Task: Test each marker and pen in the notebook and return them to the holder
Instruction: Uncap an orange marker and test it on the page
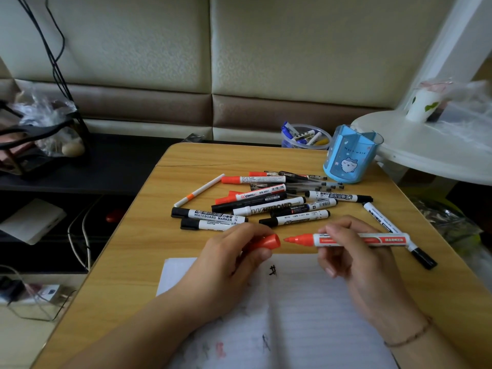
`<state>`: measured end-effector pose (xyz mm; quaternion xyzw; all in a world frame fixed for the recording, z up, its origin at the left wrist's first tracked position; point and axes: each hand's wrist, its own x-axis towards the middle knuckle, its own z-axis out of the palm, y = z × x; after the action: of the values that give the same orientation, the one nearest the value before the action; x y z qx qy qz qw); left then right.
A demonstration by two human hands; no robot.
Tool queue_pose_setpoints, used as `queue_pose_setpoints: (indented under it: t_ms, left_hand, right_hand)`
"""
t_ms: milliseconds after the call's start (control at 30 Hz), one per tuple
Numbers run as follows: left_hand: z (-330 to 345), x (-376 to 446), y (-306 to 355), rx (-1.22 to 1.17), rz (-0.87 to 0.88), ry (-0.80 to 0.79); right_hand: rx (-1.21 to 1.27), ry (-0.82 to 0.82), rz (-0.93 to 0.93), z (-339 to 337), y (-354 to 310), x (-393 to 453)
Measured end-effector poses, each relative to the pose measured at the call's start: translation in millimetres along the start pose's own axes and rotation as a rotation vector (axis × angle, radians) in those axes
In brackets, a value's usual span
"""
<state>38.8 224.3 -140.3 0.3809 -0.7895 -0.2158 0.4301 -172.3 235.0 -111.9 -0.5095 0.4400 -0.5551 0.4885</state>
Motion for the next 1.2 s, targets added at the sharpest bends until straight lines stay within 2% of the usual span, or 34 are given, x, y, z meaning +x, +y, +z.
queue_pose_setpoints:
  t_ms: [133,267,400,700,1000,1100,1200]
  left_hand:
    - [-1,1,-1,0.051,0.050,-0.030]
    - [-2,2,3,0.072,0.107,-0.061]
    - [-1,1,6,0.051,0.125,-0.074]
    - [2,1,14,0.020,0.078,0.060]
    - [-2,2,11,-0.006,0.090,0.009]
    - [-2,2,5,0.055,0.116,-0.025]
    - [-4,2,-2,0.059,0.038,-0.062]
  right_hand:
    - [-0.053,-0.084,-0.006,1,1,-1]
    - [-0.102,-0.101,-0.060,3,-1,-2]
    - [-0.106,-0.178,-0.023,9,1,-4]
    - [-0.023,-0.154,-0.029,19,1,-10]
    - [-0.112,-0.216,-0.058,21,1,-6]
    - [-0.051,-0.140,-0.018,9,-2,-2]
    - [-0.042,-0.039,-0.018,-12,-6,3]
